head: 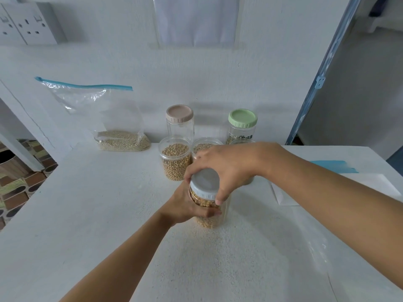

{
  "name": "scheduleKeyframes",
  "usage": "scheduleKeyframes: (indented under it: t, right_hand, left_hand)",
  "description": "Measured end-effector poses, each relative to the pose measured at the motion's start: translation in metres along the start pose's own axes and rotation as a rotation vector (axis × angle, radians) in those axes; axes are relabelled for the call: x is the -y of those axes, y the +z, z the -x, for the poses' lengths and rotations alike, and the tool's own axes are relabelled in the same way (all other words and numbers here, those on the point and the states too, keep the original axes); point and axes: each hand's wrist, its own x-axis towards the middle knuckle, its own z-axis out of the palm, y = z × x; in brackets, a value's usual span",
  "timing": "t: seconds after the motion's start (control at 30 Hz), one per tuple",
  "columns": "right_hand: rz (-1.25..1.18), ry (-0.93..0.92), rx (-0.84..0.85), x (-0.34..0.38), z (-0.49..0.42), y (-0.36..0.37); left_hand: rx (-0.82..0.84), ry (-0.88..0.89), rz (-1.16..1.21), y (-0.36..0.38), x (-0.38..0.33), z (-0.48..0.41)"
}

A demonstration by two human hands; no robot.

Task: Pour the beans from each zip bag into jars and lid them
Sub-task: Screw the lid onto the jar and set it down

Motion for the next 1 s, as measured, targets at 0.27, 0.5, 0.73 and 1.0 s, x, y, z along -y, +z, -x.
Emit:
scheduleKeyframes:
  t: [0.27,0.5,0.73,1.0]
  right_hand:
    - [0.257,0.309,-0.205,0.008,0.004,0.015]
    - [-0.210,0.014,-0.102,-0.013,0.010,0.023]
    - [0.174,0.369,-0.375,0.002,-0.001,0.038]
    - [-0.235,-0.035,0.003,-0.017,0.014,0.019]
  left_hand:
    - [0.023,0.004,-0.025,0.000,-0.002,0.002]
    - [-0.013,0.023,0.029,0.004,-0.006,0.001]
    - [-0.004,0.024,0.058,0.002,-0.001,0.001]
    - [-0.008,0.031,0.049,0.003,-0.004,-0.001]
